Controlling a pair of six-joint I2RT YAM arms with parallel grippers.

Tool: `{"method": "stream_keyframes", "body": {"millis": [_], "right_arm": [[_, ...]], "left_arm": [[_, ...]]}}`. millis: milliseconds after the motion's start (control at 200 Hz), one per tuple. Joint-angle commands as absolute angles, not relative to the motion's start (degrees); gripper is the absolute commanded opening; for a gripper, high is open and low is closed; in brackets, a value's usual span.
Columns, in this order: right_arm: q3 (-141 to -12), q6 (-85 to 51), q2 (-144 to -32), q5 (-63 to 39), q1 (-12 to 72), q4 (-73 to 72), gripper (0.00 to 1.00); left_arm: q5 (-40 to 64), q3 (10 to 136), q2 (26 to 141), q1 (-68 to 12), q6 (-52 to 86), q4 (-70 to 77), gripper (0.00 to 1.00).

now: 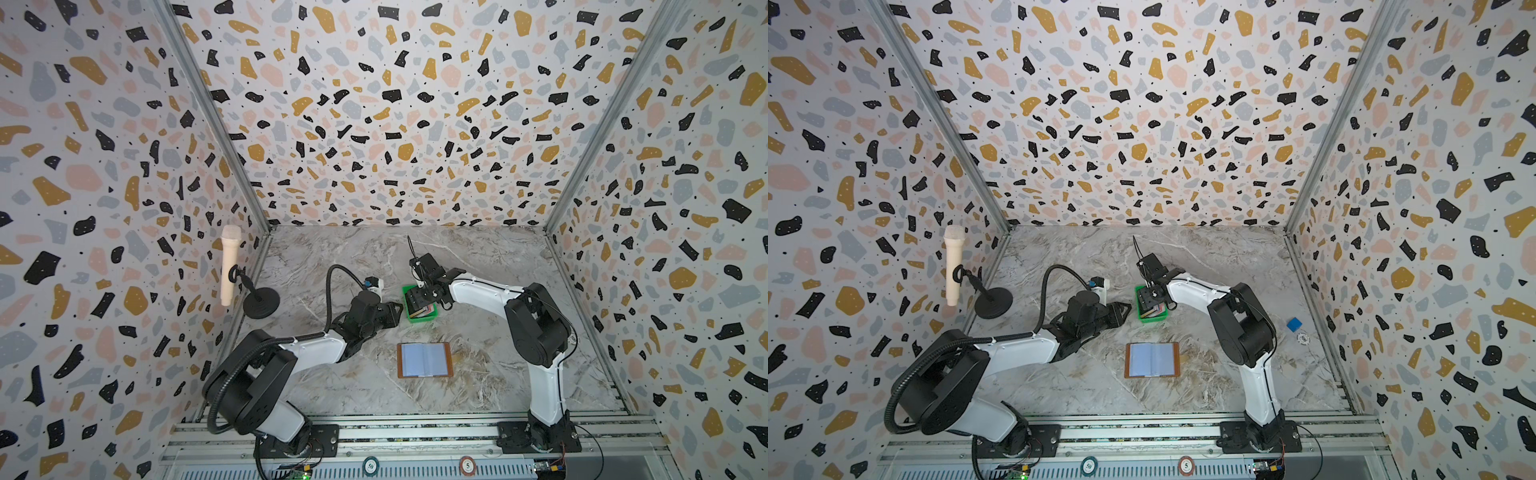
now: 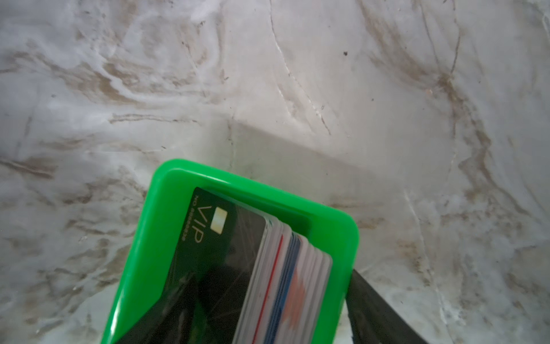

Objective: Insert credit cards into a card holder
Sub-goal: Pick up the credit card from the storage box.

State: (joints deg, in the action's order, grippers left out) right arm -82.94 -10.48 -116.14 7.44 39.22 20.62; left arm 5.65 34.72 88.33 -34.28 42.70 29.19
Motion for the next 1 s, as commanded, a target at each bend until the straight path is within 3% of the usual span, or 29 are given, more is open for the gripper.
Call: {"method": "stream_keyframes", "body": {"millis": [0,80,300,405,506,626,996], "right_arm": [[-82.37,-9.47,-115.75,8.55,39.55,22.03,0.79],[-82.11,-9.75,-116.17,8.49,39.60,22.14,0.79],[-80.78,-10.10,-116.29,8.53,39.42,21.41,0.57],[-80.65,-10.18,-116.28,8.35,39.38,21.00,0.52],[-80.77,-10.26,-116.52,8.46,39.38,21.01,0.51],[-80.77,-10.37,-116.48,8.25,39.42,20.89,0.53],[-80.95,-10.26,-116.64,8.31,39.42,20.65,0.59]], "left_arm": [[7.51,35.82,92.01,-32.23,44.96,36.60,0.37],[9.02,36.70,95.02,-31.82,46.13,39.31,0.37],[11.05,38.67,100.89,-31.73,49.37,45.52,0.38],[11.16,38.97,102.21,-31.82,49.84,46.88,0.39],[10.54,39.30,103.25,-31.81,49.67,46.30,0.38],[9.08,40.15,104.70,-31.82,49.31,44.47,0.28],[8.75,43.37,108.37,-32.94,50.09,44.52,0.31]]}}
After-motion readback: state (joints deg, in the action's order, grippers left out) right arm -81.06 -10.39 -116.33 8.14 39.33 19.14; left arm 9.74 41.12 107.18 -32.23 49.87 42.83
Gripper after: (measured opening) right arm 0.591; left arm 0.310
